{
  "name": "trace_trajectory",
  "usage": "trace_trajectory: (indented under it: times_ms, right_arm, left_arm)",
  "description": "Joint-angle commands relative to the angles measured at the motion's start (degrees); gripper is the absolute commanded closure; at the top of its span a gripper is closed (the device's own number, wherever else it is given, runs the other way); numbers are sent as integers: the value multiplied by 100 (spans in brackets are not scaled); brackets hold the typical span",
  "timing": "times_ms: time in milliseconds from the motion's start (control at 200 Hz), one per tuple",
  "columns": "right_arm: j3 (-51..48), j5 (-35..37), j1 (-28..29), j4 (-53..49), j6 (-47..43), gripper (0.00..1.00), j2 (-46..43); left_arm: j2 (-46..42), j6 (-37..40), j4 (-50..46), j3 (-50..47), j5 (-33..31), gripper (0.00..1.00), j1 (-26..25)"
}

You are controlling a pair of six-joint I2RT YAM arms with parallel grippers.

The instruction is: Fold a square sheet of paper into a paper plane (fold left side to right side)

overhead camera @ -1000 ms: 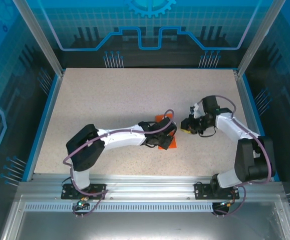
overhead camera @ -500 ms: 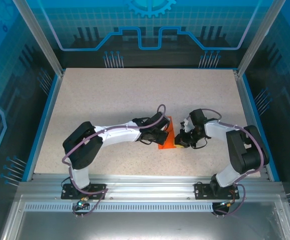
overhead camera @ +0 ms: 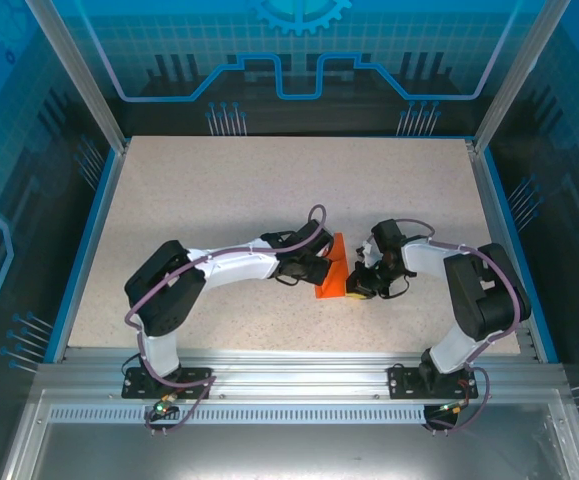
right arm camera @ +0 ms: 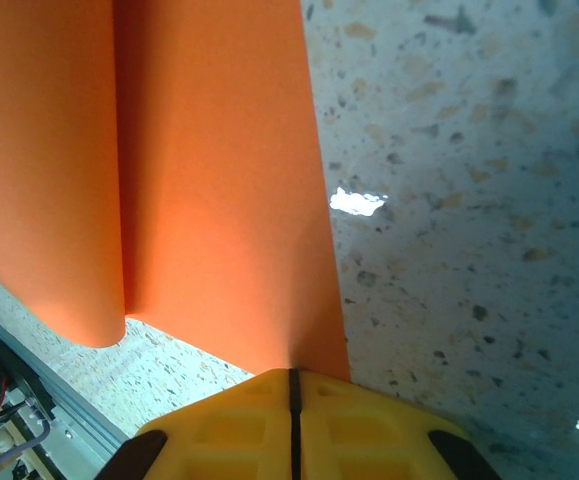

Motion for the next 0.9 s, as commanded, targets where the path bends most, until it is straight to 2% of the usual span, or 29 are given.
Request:
trace_trajectory:
  times_ms: [0, 895]
  right_arm:
    - [50, 404, 109, -174, -53, 92, 204]
    - [151, 413, 153, -316, -117, 91, 348]
  left_arm:
    - [197, 110, -164, 164, -35, 100, 45]
    - [613, 197, -313, 502, -270, 100, 169]
